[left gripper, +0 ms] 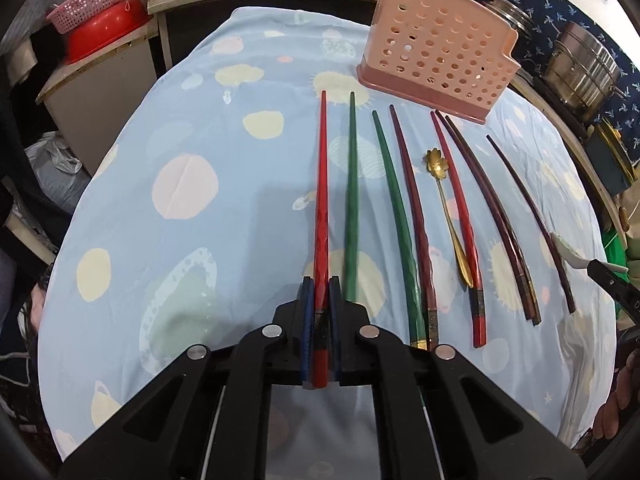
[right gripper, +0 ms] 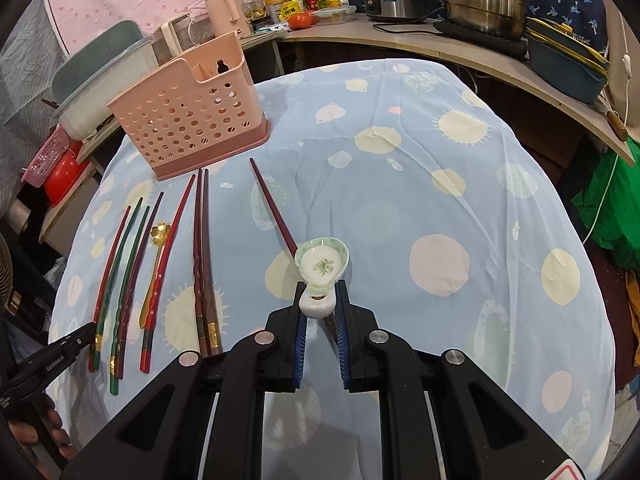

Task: Organize utensils
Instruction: 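Lift the white spoon with the right tool while the left tool lifts the red chopstick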

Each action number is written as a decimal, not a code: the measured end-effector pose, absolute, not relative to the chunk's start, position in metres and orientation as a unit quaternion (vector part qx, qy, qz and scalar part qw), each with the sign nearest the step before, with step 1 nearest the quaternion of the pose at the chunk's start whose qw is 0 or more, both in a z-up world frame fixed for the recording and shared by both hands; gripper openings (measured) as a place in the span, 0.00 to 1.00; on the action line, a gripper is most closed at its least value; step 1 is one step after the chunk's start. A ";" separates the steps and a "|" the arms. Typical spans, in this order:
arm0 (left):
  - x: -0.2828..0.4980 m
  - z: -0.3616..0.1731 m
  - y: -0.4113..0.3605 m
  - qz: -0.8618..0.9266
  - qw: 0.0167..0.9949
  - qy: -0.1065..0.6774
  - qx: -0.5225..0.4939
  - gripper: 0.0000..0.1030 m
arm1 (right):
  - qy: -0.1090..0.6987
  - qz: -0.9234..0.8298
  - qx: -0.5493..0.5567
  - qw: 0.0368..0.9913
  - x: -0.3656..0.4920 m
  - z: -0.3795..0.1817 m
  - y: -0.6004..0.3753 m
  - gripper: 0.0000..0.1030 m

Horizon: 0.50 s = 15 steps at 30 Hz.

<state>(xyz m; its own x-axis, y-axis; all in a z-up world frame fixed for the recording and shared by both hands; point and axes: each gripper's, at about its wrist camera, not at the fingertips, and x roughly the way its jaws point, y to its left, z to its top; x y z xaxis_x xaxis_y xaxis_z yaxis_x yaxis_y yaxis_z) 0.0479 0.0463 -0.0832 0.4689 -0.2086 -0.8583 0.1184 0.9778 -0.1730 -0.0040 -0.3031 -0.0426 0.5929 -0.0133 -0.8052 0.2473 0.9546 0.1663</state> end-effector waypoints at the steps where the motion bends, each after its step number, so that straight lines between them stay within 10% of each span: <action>1: 0.047 -0.082 0.046 -0.096 0.857 0.505 -0.041 0.07 | 0.444 -0.074 0.132 0.883 -0.004 -0.041 -0.303 0.12; 15: 0.040 -0.023 0.043 -0.117 0.881 0.455 -0.044 0.07 | 0.408 -0.062 0.128 0.902 -0.006 -0.010 -0.296 0.01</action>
<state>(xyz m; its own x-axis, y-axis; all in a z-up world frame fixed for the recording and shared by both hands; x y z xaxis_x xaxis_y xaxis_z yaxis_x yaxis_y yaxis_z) 0.0399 0.0428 -0.0232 0.5578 -0.2468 -0.7924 0.1672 0.9686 -0.1839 -0.0064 -0.2963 -0.0097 0.6599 -0.0079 -0.7513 0.2166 0.9595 0.1801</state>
